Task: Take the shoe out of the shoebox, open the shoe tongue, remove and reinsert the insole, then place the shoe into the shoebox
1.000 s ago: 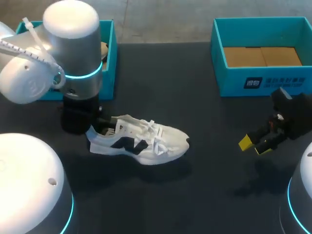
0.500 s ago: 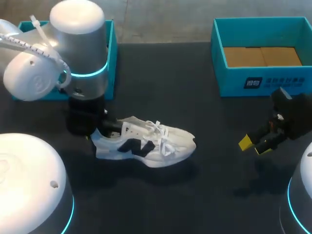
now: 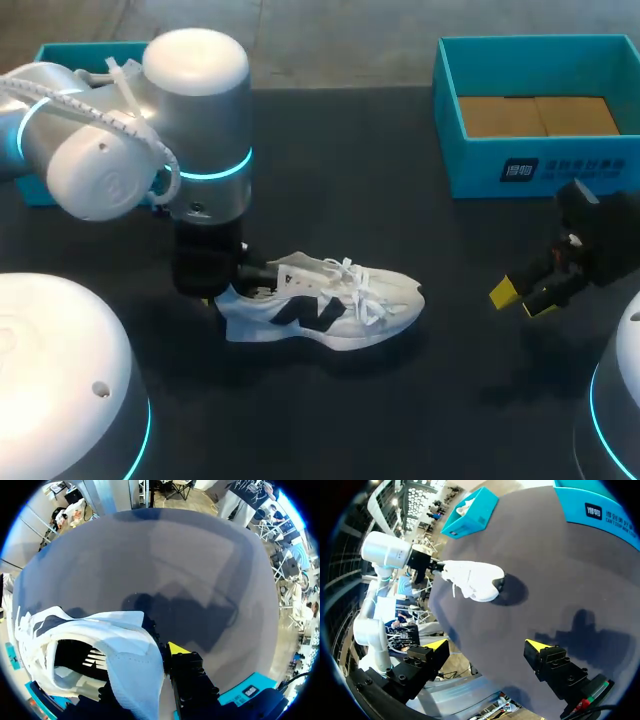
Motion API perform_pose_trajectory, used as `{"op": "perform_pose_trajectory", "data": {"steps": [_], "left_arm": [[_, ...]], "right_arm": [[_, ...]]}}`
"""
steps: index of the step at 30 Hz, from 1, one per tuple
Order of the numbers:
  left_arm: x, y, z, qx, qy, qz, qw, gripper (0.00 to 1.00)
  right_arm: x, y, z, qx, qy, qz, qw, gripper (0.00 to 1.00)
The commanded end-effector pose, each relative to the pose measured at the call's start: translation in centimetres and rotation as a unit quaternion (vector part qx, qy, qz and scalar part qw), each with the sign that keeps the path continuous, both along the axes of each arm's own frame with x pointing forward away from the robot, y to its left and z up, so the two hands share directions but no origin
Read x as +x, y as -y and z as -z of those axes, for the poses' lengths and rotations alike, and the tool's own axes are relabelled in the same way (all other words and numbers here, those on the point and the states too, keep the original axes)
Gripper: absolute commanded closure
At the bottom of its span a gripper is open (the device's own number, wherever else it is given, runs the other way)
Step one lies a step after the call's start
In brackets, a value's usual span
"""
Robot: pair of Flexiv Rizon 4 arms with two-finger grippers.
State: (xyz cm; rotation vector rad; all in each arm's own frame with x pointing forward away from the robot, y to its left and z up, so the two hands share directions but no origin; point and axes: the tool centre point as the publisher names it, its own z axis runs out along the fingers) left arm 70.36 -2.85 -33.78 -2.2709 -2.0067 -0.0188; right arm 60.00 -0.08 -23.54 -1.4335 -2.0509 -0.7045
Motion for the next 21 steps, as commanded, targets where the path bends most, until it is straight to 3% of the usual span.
{"op": "perform_pose_trajectory", "data": {"steps": [1,21], "left_arm": [[0.4,1.6,1.6,0.012,-0.005,-0.004,1.000,1.00],[0.6,4.6,5.7,0.027,-0.020,-0.029,0.999,1.00]], "right_arm": [[-0.1,0.0,0.0,-0.001,0.000,0.001,1.000,0.00],[-0.1,0.0,0.0,-0.001,0.000,0.001,1.000,0.00]]}}
